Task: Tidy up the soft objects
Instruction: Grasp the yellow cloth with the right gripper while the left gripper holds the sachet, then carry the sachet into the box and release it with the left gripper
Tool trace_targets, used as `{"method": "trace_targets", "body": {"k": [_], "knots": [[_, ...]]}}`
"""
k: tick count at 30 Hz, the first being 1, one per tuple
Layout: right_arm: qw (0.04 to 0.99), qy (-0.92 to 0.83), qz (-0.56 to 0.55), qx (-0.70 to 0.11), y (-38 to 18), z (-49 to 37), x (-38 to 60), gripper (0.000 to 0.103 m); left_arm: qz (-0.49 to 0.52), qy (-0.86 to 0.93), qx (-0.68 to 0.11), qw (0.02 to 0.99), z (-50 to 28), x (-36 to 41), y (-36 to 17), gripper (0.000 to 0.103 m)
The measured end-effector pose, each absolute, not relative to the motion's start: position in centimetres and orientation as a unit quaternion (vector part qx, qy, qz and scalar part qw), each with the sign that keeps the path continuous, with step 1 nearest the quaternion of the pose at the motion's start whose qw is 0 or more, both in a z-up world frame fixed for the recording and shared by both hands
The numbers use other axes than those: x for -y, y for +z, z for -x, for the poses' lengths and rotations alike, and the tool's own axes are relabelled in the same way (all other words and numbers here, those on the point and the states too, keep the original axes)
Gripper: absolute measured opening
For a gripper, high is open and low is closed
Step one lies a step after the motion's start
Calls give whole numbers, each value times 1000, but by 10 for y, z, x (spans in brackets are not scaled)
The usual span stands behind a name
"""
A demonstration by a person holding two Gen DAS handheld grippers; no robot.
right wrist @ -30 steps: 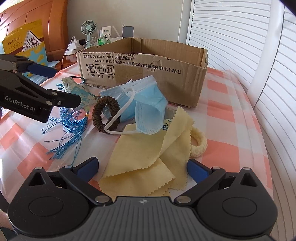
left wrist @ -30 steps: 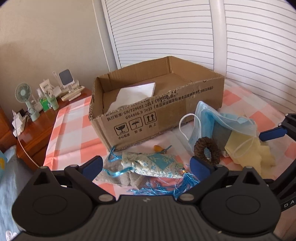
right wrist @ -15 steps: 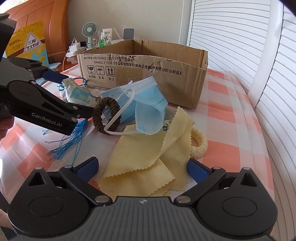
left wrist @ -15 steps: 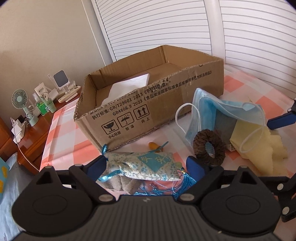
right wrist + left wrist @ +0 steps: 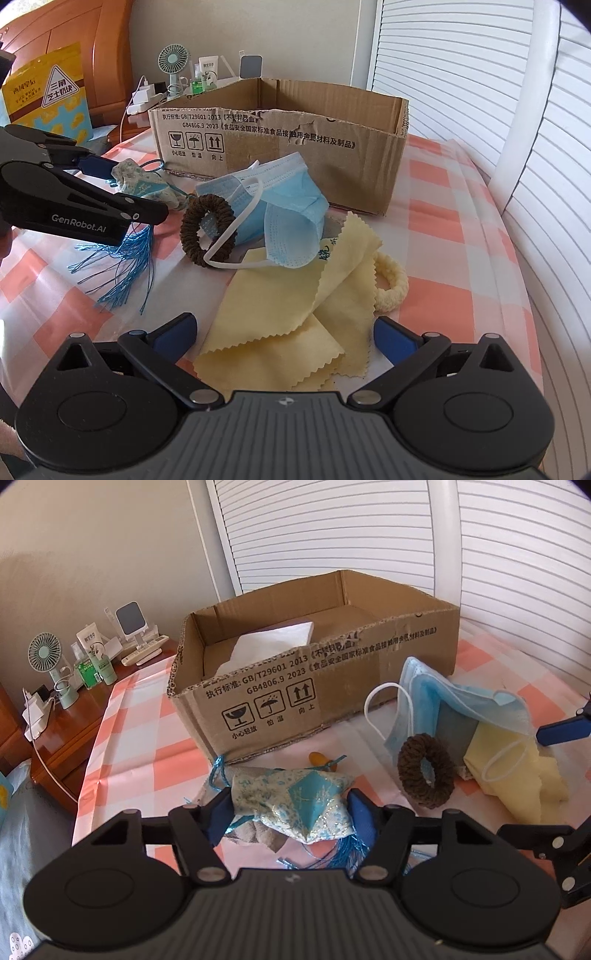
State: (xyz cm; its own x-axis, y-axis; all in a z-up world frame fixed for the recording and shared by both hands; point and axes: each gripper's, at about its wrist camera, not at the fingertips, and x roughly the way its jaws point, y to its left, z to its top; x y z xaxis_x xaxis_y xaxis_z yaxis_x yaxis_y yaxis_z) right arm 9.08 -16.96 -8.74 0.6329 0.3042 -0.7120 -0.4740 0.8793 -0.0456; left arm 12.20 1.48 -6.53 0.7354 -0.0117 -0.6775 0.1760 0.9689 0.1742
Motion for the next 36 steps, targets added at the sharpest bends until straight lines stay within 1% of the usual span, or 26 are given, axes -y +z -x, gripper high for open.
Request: {"method": "trace_targets", "body": {"k": [7, 9, 11, 12, 14, 15, 17, 18, 19, 20, 23, 36], "knots": [[895, 216, 80, -381, -85, -107, 172, 102, -99, -57, -362, 925, -121, -17, -64, 66], [896, 208, 86, -382, -84, -107, 169, 94, -96, -59, -361, 926, -120, -18, -63, 66], [898, 200, 100, -379, -84, -103, 167, 79, -95, -60, -359, 926, -119, -19, -62, 66], [899, 197, 104, -378, -83, -100, 167, 76, -95, -60, -359, 927, -118, -19, -61, 66], [899, 196, 102, -377, -81, -97, 169, 61, -96, -60, -357, 927, -117, -20, -61, 66], [900, 193, 101, -377, -80, -95, 171, 56, -96, -61, -356, 927, -117, -20, -60, 66], [901, 188, 99, -378, -78, -93, 175, 40, -97, -63, -356, 928, -116, -20, -60, 66], [901, 186, 97, -379, -78, -92, 177, 36, -97, -63, -355, 928, -116, -21, -59, 66], [901, 185, 95, -380, -77, -92, 178, 29, -97, -64, -353, 928, -115, -20, -59, 66], [901, 183, 93, -382, -76, -91, 181, 25, -96, -64, -353, 929, -114, -21, -58, 66], [900, 181, 92, -385, -75, -86, 185, 22, -95, -67, -350, 929, -111, -22, -56, 66], [907, 171, 106, -370, -49, -62, 202, 22, -87, -103, -346, 928, -95, -28, -40, 65]]}}
